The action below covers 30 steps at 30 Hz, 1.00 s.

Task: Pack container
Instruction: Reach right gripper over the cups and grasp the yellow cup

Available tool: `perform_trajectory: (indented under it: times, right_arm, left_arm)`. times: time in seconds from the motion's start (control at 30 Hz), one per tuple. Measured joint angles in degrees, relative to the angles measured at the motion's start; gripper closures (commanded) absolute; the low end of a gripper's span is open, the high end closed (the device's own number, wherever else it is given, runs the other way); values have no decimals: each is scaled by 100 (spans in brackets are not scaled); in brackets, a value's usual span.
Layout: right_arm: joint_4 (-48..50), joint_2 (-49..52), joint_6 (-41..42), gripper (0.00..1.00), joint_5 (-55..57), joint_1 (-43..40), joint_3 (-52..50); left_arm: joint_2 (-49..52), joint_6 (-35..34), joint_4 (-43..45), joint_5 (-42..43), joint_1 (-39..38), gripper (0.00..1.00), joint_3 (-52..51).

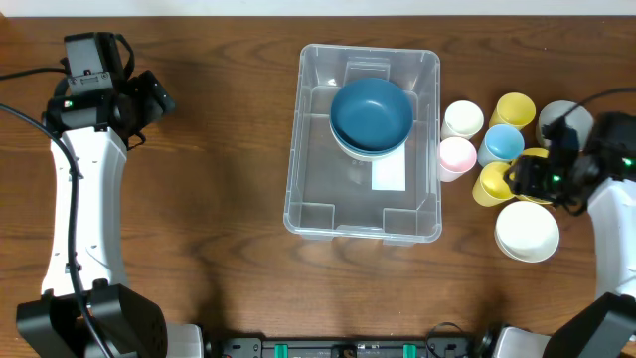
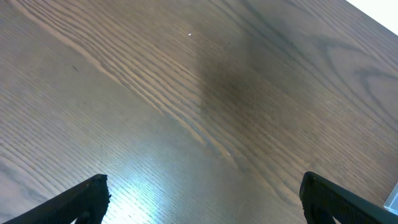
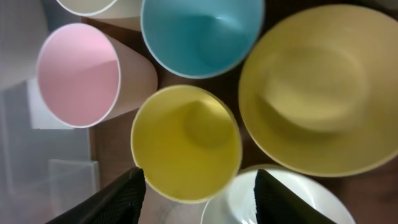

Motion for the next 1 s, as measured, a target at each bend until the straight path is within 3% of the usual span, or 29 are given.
perform_trajectory:
  times: [0.33,0.6,0.8,1.0]
  right_arm:
    - [90,105,7,45,579,146,0]
    - [286,579,20,61,651,146,-122]
    - [328,796,26,63,640,146,-151]
    - [354,804,26,80,634,146,-151]
  left_arm:
    - [0,0,0,2,0,2,0]
    - [0,0,0,0,0,2,0]
    - [0,0,0,0,0,2,0]
    - [0,2,0,0,0,2,0]
